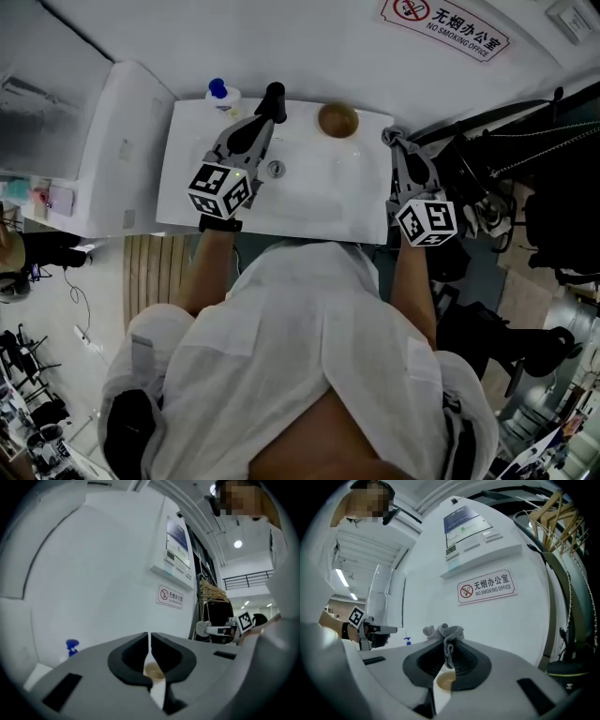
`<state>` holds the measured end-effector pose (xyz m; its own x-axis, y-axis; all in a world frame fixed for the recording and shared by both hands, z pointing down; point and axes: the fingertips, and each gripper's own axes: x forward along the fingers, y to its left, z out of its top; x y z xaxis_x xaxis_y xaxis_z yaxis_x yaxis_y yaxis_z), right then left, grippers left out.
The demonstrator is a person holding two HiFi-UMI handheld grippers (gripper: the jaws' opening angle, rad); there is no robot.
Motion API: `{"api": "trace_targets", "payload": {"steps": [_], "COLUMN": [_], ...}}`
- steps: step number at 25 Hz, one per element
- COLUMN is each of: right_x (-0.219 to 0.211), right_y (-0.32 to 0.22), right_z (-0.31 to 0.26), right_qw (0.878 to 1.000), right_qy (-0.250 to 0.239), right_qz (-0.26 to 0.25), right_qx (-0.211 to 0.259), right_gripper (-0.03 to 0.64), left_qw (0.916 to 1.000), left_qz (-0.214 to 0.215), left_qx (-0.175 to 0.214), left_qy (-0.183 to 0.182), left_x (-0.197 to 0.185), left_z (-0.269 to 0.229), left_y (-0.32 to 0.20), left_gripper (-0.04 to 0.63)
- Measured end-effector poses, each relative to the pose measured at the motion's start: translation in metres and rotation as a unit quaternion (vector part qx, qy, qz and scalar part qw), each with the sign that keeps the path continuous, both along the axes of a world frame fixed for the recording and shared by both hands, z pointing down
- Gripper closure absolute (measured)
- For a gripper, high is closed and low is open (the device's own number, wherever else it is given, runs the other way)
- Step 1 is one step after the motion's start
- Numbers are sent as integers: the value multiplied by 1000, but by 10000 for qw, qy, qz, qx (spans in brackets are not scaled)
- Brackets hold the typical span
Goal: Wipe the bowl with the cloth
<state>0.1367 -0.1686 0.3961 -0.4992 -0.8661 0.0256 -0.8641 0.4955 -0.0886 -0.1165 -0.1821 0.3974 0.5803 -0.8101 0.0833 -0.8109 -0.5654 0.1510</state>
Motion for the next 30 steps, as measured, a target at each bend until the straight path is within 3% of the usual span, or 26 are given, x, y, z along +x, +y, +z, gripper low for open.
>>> {"api": "trace_targets", "payload": {"steps": [3,8,14,30], "right_x": [9,19,17,9], "right_y": [4,13,23,16], "right_z": [-8,-24,-33,-54], "right_qw": [9997,9990,9973,9956], "right_qy": [136,219,572,658], "right_qz": [173,302,302,295], "right_qx": [123,250,339,600], "right_gripper": [577,577,577,577], "left_qw": [9980,9946,9932,9934], "left_qz": [-511,-924,-1020,-971], "left_qx": [366,452,549,599], "left_qy": [-79,120,90,121], "left_x": [-31,-68,-82,-88], "left_z": [-12,-23,-31,-41], "left_y": [3,9,19,20], "left_gripper": [577,577,577,577]}}
